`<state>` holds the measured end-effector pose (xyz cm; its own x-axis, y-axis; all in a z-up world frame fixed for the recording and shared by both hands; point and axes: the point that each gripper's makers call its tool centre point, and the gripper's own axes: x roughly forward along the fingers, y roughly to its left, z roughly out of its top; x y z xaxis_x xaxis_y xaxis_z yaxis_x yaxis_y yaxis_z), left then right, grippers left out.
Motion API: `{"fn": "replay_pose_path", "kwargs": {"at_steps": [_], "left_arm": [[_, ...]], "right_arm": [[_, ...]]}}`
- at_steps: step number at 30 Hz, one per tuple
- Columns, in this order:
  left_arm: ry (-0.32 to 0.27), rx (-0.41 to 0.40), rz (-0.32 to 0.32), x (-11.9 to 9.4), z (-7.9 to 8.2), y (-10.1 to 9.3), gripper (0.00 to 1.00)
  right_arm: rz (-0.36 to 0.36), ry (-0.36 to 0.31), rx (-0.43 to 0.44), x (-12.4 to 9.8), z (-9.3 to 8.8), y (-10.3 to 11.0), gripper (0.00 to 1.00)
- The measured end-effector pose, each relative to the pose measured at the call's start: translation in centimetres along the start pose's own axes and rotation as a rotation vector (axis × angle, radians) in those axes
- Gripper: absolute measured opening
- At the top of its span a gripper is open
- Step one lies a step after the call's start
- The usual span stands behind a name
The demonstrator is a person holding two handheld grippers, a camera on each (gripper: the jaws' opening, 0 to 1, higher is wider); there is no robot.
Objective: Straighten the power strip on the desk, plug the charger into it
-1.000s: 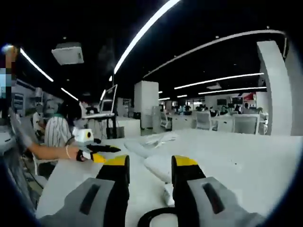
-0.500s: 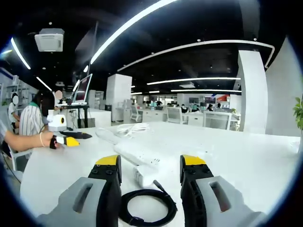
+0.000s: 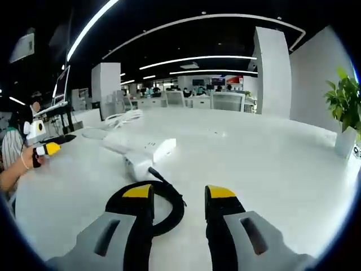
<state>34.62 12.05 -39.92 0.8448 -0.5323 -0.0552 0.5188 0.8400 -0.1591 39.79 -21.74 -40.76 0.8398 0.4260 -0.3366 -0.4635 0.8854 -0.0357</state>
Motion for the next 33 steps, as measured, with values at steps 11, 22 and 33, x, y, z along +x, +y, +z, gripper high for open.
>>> {"fn": "replay_pose_path", "kwargs": {"at_steps": [11, 22, 33], "left_arm": [[0.001, 0.052, -0.040, 0.3, 0.2, -1.1, 0.99], [0.031, 0.192, -0.144, 1.4, 0.6, -4.3, 0.99], [0.236, 0.527, -0.402, 4.8, 3.3, -9.2, 0.98]], "right_arm": [[0.018, -0.055, 0.087, -0.8, -0.2, 0.3, 0.39], [0.069, -0.054, 0.159, -1.6, -0.6, 1.1, 0.42], [0.095, -0.154, 0.275, -3.7, 0.5, 1.4, 0.42]]}}
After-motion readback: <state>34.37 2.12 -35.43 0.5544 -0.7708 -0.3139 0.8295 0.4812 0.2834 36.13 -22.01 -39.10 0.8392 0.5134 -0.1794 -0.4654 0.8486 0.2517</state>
